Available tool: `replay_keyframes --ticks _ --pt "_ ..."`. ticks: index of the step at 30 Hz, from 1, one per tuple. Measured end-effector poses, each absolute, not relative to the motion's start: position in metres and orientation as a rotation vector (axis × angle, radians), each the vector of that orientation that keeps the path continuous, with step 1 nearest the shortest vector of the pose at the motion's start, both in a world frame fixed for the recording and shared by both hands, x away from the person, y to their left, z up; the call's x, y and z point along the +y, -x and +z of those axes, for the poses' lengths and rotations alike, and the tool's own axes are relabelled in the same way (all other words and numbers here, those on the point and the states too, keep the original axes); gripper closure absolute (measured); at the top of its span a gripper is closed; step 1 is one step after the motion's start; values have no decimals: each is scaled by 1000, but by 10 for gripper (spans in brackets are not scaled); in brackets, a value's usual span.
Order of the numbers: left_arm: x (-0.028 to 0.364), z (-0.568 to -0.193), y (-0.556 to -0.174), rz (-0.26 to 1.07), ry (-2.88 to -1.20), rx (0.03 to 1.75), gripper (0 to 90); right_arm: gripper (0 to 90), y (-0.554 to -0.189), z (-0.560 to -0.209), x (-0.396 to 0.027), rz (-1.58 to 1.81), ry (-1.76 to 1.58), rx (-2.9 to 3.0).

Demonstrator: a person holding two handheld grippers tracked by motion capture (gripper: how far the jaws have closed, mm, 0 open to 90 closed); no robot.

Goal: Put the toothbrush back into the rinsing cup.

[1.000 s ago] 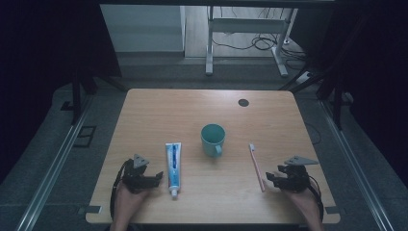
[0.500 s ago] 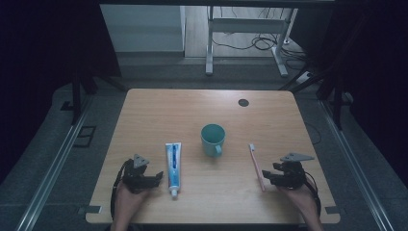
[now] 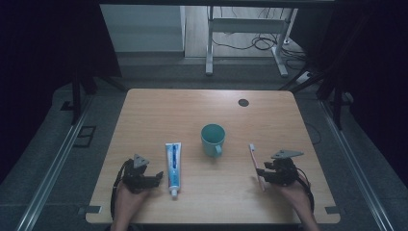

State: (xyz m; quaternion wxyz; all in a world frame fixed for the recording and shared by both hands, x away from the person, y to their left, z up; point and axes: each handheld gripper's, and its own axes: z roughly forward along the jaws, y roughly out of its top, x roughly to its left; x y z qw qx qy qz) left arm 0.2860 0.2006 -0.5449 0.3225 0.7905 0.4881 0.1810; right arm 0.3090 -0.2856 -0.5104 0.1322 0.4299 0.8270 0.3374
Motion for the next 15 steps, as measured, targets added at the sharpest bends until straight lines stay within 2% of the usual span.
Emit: replay_keyframes --ticks 15 --pt "200 -545 -286 474 -2073 1284 130 672 -321 -518 -275 876 -1219 2488"
